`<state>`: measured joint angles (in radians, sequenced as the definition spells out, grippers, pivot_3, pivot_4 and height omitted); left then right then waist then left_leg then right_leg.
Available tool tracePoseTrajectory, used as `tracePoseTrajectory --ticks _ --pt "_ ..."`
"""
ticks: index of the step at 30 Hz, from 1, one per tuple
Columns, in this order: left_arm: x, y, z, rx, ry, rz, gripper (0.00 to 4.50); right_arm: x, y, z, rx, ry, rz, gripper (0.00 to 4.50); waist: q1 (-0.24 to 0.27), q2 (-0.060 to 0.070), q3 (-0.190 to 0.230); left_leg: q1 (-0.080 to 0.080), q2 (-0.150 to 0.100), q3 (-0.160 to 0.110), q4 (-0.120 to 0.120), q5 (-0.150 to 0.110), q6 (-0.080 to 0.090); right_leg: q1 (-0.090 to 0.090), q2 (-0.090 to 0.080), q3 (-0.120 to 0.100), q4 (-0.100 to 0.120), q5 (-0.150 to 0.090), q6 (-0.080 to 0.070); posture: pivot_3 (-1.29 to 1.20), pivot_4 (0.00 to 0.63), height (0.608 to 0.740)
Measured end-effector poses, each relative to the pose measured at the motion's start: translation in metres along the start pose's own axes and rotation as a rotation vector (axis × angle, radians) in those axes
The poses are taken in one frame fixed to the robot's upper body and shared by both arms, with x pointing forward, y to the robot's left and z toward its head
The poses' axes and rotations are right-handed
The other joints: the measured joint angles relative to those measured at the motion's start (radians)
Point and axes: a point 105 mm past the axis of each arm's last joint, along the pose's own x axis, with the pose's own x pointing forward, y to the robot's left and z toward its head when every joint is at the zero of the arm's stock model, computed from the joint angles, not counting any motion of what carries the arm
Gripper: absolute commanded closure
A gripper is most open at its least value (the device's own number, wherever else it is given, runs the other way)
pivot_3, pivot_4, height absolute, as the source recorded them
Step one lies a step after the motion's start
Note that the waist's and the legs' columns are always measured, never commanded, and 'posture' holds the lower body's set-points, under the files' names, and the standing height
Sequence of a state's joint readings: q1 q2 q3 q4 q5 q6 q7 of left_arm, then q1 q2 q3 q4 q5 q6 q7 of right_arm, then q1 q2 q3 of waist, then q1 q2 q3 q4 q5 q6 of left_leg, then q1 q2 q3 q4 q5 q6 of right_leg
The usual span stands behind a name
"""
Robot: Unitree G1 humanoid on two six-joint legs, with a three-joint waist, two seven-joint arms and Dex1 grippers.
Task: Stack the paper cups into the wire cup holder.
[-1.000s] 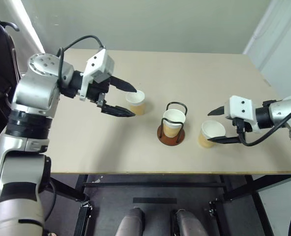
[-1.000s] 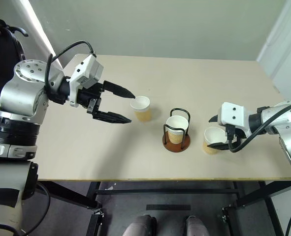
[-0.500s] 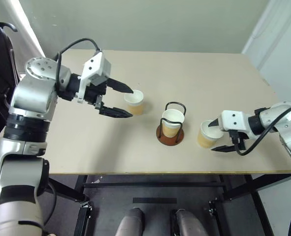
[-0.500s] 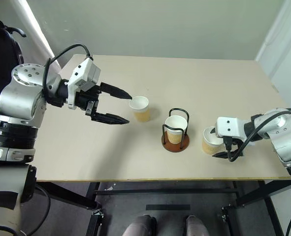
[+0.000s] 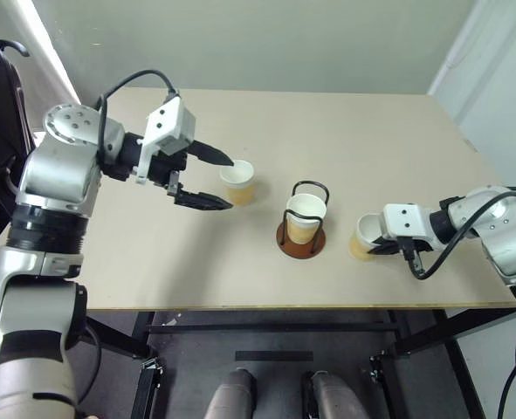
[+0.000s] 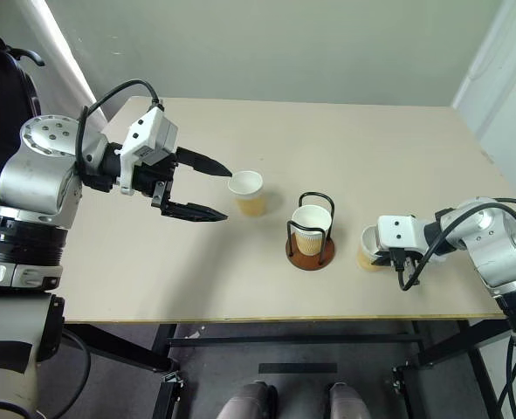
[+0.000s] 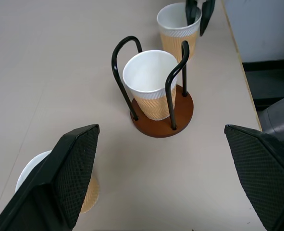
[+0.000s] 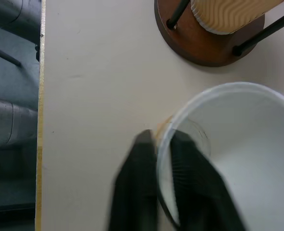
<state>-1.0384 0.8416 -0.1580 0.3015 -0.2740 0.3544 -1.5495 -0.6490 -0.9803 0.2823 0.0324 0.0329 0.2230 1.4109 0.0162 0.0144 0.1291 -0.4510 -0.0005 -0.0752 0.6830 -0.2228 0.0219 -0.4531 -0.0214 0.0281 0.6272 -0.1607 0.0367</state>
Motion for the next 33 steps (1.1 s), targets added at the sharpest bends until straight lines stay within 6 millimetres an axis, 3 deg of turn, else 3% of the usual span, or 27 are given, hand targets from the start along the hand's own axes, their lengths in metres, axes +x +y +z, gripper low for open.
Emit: tracePoseTrajectory --ticks 10,12,16,19,28,33 --pt "-0.002 0.002 -0.003 0.015 0.022 0.013 0.0 -0.009 -0.009 0.013 0.007 -0.029 -0.015 4.49 -0.002 0.0 0.0 0.0 0.0 0.0 0.0 0.0 0.0 0.0 0.0 0.0 0.0 -0.001 -0.002 0.0 0.15 0.74" --pt "-0.002 0.002 -0.004 0.016 0.024 0.013 0.0 -0.017 -0.021 0.028 -0.01 -0.068 -0.056 4.49 -0.005 0.0 0.0 0.0 0.0 0.0 0.0 0.0 0.0 -0.001 0.0 0.0 0.0 -0.002 -0.003 0.0 0.15 0.74" --pt "-0.003 0.002 -0.005 0.013 0.029 0.014 0.0 -0.053 -0.05 0.069 -0.081 -0.156 -0.194 4.49 -0.006 0.0 0.0 -0.001 0.0 0.0 -0.002 0.0 0.0 -0.002 0.0 0.0 0.001 -0.003 -0.005 0.0 0.15 0.74" --pt "-0.003 0.002 -0.007 0.012 0.034 0.014 0.0 -0.075 -0.058 0.1 -0.153 -0.219 -0.256 4.49 -0.006 0.0 0.0 -0.001 0.0 -0.001 -0.002 0.0 -0.001 -0.002 0.0 0.0 0.0 -0.006 -0.01 0.0 0.15 0.74" --pt "-0.002 0.002 -0.008 0.011 0.033 0.011 0.0 -0.065 -0.043 0.127 -0.189 -0.312 -0.184 4.49 -0.006 0.0 0.0 -0.002 0.0 -0.001 -0.002 0.0 -0.001 -0.003 0.0 0.0 0.0 -0.006 -0.01 0.0 0.15 0.74" --pt "-0.002 0.002 -0.008 0.01 0.033 0.009 0.0 -0.052 -0.037 0.127 -0.173 -0.325 -0.137 4.49 -0.006 0.0 0.0 -0.002 -0.001 -0.001 -0.001 0.0 -0.001 -0.003 0.0 0.0 0.0 -0.006 -0.01 0.0 0.15 0.74"
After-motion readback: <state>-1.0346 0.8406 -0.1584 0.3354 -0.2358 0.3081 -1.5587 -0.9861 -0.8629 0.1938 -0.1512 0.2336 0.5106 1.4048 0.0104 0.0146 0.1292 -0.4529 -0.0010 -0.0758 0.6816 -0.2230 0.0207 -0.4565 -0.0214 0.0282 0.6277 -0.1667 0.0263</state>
